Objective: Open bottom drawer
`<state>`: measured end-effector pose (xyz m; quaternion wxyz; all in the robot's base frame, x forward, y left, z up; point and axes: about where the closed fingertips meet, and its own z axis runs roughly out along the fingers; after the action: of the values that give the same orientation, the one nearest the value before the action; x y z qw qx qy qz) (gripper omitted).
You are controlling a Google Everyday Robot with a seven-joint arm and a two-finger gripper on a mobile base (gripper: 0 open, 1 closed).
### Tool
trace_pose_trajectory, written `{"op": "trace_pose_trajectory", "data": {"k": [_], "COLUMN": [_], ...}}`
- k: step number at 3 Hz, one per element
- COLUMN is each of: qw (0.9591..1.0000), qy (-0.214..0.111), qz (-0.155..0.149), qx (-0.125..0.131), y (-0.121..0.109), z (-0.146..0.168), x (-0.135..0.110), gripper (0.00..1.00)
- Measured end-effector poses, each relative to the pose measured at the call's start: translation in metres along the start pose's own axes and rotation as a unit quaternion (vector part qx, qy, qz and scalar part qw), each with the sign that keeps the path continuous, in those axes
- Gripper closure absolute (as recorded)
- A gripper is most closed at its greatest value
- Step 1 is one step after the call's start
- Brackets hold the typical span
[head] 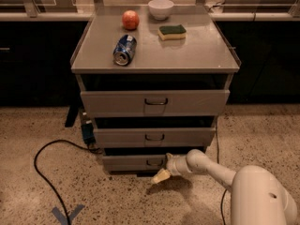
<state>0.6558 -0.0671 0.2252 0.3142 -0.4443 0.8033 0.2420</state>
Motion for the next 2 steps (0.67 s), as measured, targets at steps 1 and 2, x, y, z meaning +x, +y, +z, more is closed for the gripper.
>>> {"op": "trace_pose_trajectory", "data": {"k": [1, 2], "qw": [0.9993, 0.9992], "qy": [-0.014, -0.008], "qz": [-0.025, -0.026], "qx": [0.024, 0.031], "y": [-0.014, -0.031], "z": [-0.001, 0.009], "x": [-0.018, -0.018], "gripper": [0.0, 0.0]}}
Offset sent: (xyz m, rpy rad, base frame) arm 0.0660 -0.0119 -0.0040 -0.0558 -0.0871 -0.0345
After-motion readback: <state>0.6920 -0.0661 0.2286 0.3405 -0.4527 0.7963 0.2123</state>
